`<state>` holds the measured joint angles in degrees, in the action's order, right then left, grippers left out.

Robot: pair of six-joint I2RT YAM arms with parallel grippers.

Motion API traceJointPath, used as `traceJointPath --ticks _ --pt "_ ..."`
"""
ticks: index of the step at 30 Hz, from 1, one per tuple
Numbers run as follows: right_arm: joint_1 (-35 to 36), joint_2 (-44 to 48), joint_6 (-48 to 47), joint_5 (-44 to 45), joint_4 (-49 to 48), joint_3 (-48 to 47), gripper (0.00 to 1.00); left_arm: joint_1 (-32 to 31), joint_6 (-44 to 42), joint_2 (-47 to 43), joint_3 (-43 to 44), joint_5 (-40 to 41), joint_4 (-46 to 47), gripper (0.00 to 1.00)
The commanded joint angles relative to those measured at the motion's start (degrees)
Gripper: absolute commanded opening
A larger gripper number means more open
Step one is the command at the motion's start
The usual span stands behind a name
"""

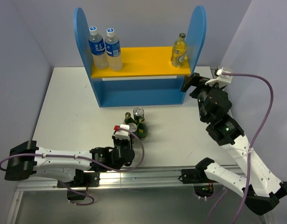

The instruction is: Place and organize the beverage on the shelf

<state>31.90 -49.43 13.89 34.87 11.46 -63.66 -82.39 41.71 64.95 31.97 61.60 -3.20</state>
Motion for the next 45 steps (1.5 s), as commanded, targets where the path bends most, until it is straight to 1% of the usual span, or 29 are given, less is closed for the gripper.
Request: traceJointPath --ticks 1,2,4,5,8,9,12,13,15,22,23,27,29,30,31,32,33,34,35,36,37,38,39,40,41,43,44,45 --pt "0.3 3.9 2.6 0.2 1.7 1.3 1.00 0.5 0.6 1.8 2.6 -1.0 0.9 0.33" --pt "0.3 4.5 2.9 -0.1 2.6 1.8 1.00 0.5 0.8 2.6 2.8 -1.0 0.7 0.18" --pt "0.3 6.3 4.0 -0.7 3.4 2.9 1.00 0.5 2.4 3.2 4.2 -0.9 -1.4 0.02" --pt "0.4 6.8 4.3 -0.9 3.9 3.8 1.00 0.5 2.8 3.4 4.8 -0.9 -2.2 0.00" --pt "0.4 8.8 5.8 -1.8 4.5 5.4 1.00 -0.1 3.7 3.4 8.3 -0.2 -6.4 0.00" --pt "0.3 9.7 5.9 -2.1 4.5 5.8 1.00 -0.9 3.9 3.3 10.7 0.4 -8.0 0.00" --pt "0.3 10.6 6.6 -2.4 4.7 6.7 1.00 -2.6 5.3 3.2 16.1 2.9 -15.0 0.00" --pt "0.4 10.7 6.7 -2.4 4.8 6.7 1.00 -2.9 5.5 3.3 17.2 3.4 -18.0 0.00" --pt "0.3 10.8 6.8 -3.0 5.0 6.6 1.00 -3.7 6.7 3.2 20.6 4.7 -20.8 0.00" --pt "0.4 11.2 7.1 -4.1 4.7 6.7 1.00 -5.6 11.6 2.8 28.0 7.8 -31.9 0.00" --pt "0.3 11.4 7.1 -4.1 4.7 6.7 1.00 -5.7 12.1 3.0 30.2 8.3 -34.7 0.00" --pt "0.4 11.7 7.1 -4.0 4.6 6.8 1.00 -5.9 11.3 3.6 36.1 9.0 -38.2 0.00" --pt "0.4 12.2 7.1 -4.0 4.5 6.8 1.00 -5.9 5.6 3.9 39.5 8.9 -36.4 0.00" --pt "0.4 12.3 7.1 -4.1 4.5 6.9 1.00 -6.0 2.6 4.0 40.6 8.6 -32.5 0.00" --pt "0.3 12.4 7.1 -4.1 4.4 7.1 1.00 -5.9 -4.3 4.3 41.8 8.5 -30.3 0.00" --pt "0.3 12.7 7.1 -4.0 4.4 7.1 1.00 -5.9 -8.2 4.6 44.3 8.6 -27.4 0.00" --pt "0.3 12.8 7.1 -4.1 4.4 7.2 1.00 -5.9 -12.7 4.7 45.5 8.4 -20.9 0.00" --pt "0.3 12.9 7.2 -4.0 4.4 7.4 1.00 -5.4 -21.8 5.2 46.8 6.9 -16.8 0.00" --pt "0.3 13.0 7.2 -4.0 4.4 7.3 1.00 -3.9 -25.8 5.5 49.6 5.7 -13.7 0.00" --pt "0.3 13.0 7.3 -4.1 4.5 7.4 1.00 -3.0 -31.7 6.5 51.2 2.3 -9.1 0.00" --pt "0.4 13.1 7.3 -4.1 4.5 7.4 1.00 -1.5 -34.0 7.3 53.0 0.2 -7.5 0.00" --pt "0.3 13.4 7.3 -4.1 4.5 7.4 1.00 2.2 -35.6 8.2 57.2 -2.4 -6.8 0.00" --pt "0.3 13.6 7.4 -4.0 4.4 7.6 1.00 4.1 -37.1 9.1 59.2 -4.5 -5.8 0.00" --pt "0.3 13.8 7.4 -4.0 4.4 7.8 1.00 6.3 -39.2 11.6 61.4 -9.8 -5.0 0.00" --pt "0.4 14.0 7.4 -4.0 4.5 7.8 1.00 10.6 -39.9 13.1 66.1 -12.1 -4.9 0.00" --pt "0.3 14.3 7.3 -4.0 4.4 7.8 1.00 14.4 -43.1 18.4 71.2 -16.0 -5.3 0.00" --pt "0.3 14.4 7.3 -4.0 4.5 7.9 1.00 17.8 -43.7 20.5 77.0 -19.2 -5.8 0.00" --pt "0.4 14.4 7.3 -3.9 4.4 8.0 1.00 19.3 -44.1 24.8 80.2 -21.0 -6.3 0.00"
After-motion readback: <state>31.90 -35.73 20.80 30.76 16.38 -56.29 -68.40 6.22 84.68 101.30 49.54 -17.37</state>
